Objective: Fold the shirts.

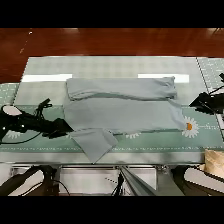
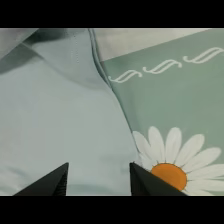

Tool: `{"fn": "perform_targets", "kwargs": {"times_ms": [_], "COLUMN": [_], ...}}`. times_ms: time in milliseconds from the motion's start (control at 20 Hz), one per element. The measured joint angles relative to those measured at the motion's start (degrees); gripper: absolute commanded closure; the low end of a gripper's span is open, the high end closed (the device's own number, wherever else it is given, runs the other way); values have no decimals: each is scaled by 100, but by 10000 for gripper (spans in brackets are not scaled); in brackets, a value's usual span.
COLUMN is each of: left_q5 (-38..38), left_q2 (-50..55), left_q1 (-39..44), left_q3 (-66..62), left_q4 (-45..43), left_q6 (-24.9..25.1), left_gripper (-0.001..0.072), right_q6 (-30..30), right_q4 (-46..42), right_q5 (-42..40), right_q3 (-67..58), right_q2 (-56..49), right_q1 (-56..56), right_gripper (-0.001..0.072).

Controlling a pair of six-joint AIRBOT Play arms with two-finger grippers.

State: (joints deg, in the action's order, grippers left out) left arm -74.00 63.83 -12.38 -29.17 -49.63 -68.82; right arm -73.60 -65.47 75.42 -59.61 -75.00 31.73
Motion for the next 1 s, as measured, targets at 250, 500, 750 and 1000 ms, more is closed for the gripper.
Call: {"fn": "perform_targets", "kwargs": {"times_ms": [250, 500, 750, 1000], "left_q5": [450, 1231, 1545, 1611], "left_q2": [13, 286, 437, 466], "left_q1": [549, 1095, 1360, 1416], "left_q3": [382, 483, 498, 501], "left_q4": [83, 597, 1034, 1123], "left_q6": [-153, -254, -273, -210], "left_gripper": [170, 686, 687, 687], "right_q6": [39, 48, 7, -81], "right_q4": [146, 188, -308, -531], "right_q5": [-33, -17, 4, 94], "right_q3": [76, 92, 120, 708], "right_q2": [28, 87, 254, 302], "right_q1": [20, 22, 74, 540], "right_gripper": [233, 233, 233, 173]}}
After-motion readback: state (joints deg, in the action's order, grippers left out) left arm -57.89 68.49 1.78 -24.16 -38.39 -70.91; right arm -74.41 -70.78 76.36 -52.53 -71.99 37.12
